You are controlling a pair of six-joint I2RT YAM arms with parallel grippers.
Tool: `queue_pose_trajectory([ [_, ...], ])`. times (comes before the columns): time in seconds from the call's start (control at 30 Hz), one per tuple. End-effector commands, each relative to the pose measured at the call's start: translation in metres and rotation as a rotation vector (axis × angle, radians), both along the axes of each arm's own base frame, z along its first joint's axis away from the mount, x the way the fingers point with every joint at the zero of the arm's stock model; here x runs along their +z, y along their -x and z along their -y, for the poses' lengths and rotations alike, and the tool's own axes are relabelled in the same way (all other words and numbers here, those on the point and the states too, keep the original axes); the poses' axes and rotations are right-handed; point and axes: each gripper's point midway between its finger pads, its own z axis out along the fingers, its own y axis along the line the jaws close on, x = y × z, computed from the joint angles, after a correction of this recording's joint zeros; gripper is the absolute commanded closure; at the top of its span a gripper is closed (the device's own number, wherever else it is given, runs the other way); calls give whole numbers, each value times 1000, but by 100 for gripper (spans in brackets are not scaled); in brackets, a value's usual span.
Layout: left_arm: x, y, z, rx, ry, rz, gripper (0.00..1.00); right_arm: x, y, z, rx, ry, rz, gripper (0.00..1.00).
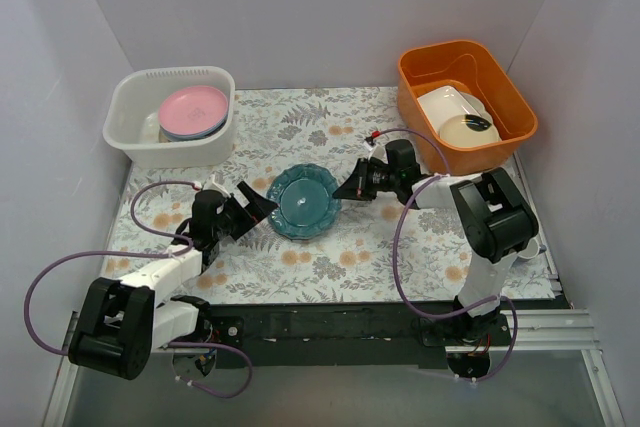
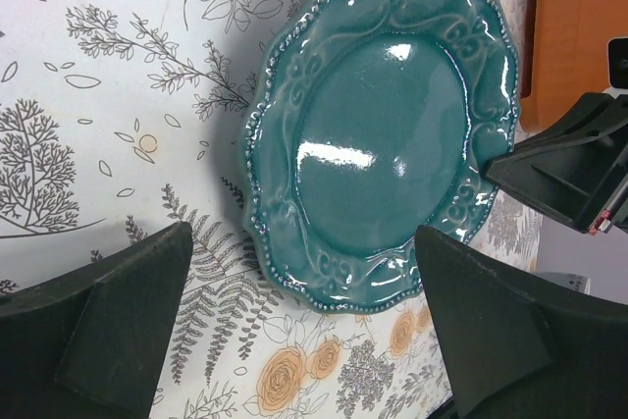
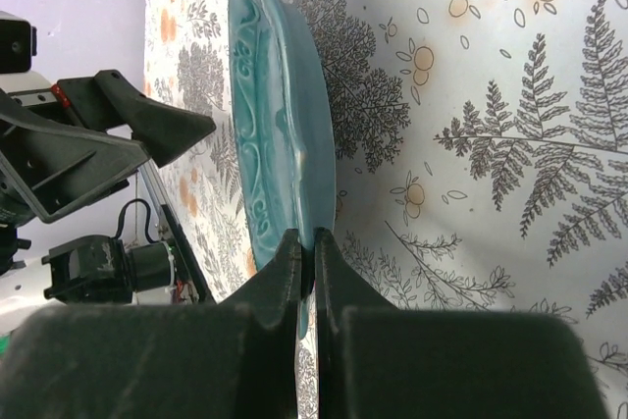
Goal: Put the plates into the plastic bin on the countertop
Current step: Pick up the plate at the center of the board.
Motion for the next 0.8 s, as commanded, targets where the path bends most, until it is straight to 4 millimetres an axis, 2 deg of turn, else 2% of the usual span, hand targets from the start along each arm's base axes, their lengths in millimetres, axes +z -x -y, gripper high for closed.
queue_pose_trajectory([
  [0.0, 3, -1, 6, -18, 29, 25, 5, 38, 5, -5, 48, -66, 93, 99],
  [0.37, -12, -5, 16, -60, 58, -11, 5, 80, 11, 0, 46, -132, 154, 99],
  [0.6, -20, 0, 22, -90, 96, -10, 6, 102, 16, 1, 64, -191, 169, 99],
  [0.77, -13, 6, 24, -102, 125, 26, 7, 111, 17, -1, 93, -228, 174, 99],
])
